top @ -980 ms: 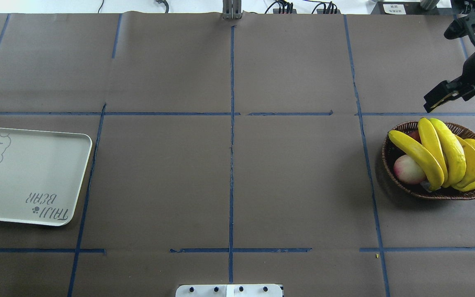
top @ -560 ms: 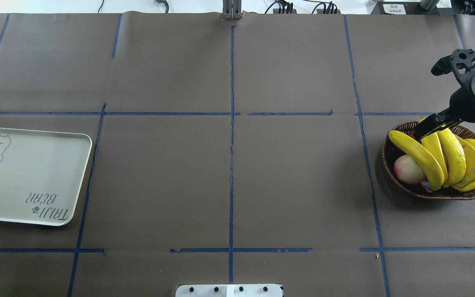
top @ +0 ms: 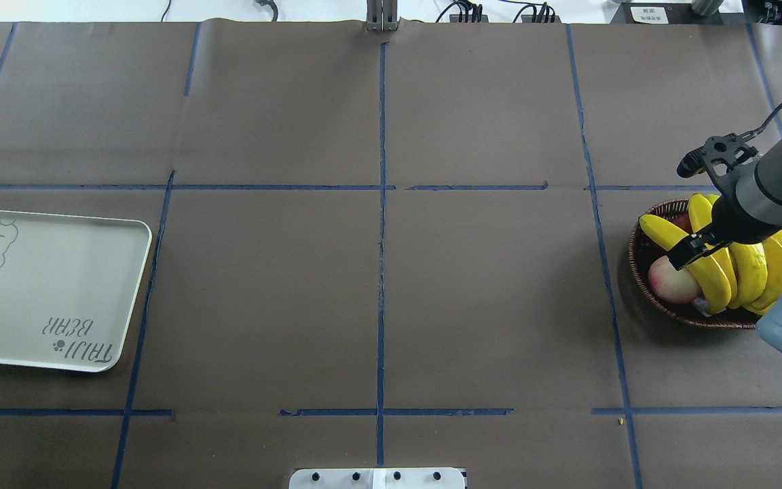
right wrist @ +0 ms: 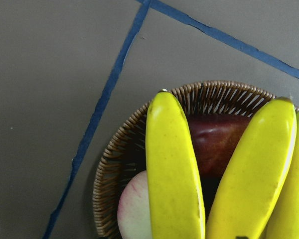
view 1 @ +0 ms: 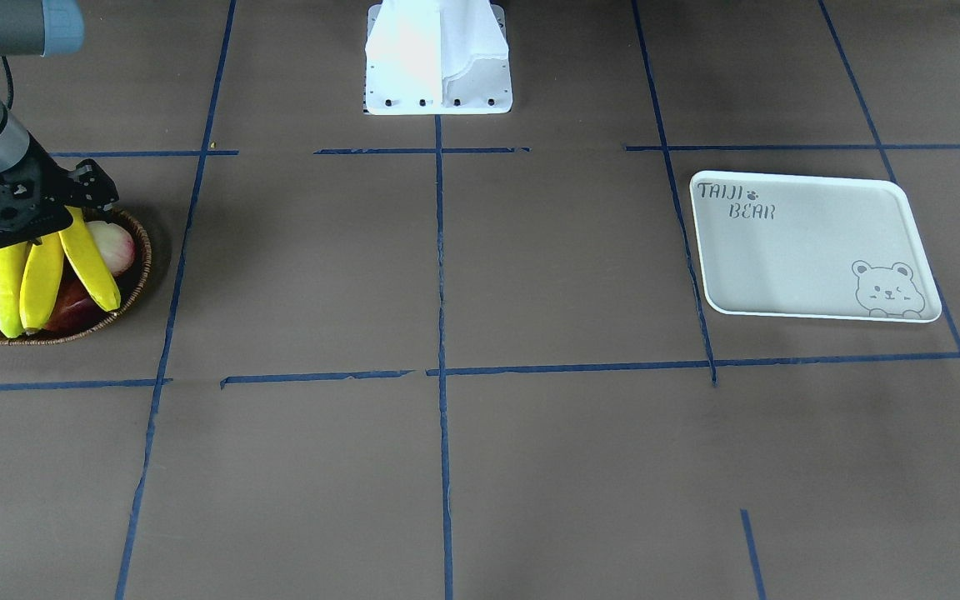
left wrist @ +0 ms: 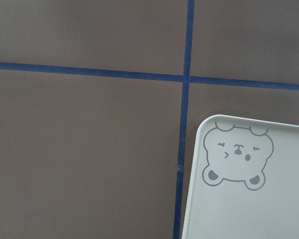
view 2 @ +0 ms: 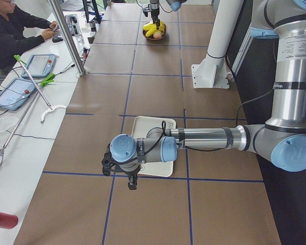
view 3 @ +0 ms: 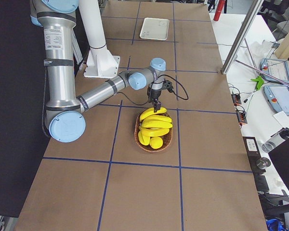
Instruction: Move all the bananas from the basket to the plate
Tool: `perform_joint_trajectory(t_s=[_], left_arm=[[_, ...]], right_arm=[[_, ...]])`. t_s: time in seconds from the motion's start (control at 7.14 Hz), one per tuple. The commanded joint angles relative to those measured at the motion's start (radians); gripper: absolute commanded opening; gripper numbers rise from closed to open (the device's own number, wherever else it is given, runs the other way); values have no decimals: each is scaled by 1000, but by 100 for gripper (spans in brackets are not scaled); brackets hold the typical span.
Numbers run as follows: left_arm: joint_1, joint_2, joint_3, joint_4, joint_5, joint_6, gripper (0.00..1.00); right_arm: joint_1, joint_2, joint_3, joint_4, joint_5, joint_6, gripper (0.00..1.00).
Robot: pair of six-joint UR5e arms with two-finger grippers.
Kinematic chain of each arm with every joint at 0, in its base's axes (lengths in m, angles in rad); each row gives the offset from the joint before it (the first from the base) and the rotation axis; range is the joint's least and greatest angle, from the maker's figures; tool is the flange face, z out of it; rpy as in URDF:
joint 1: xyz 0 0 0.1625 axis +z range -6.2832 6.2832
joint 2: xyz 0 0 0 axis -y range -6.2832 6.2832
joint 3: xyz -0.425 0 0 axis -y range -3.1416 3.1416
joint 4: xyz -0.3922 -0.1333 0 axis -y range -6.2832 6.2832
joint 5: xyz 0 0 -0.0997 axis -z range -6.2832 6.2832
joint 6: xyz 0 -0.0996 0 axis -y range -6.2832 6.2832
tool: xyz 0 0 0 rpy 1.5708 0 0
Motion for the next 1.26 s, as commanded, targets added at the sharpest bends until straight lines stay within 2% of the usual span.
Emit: perform_joint_trajectory(t_s=[0.0,0.28,0.56,0.7,0.98,1.12], left_arm=[[0,0,0,0,0,-1,100],[0,0,1,0,0,-1,100],[0,0,1,0,-6,-1,100],[0,2,3,2,-44,-1,100],[0,3,1,0,-54,-1,100],[0,3,1,0,-54,-1,100]], right_arm=[[-19,-5,-21,1,-20,-10,82],[-42,-5,-23,-2,-40,-11,82],[-40,-7,-19,-3,-39,-12,74],[-39,-7,-19,-3,-40,-12,73],[-36,-7,-18,-3,-40,-14,73],[-33,-7,-15,-3,-40,-14,65]])
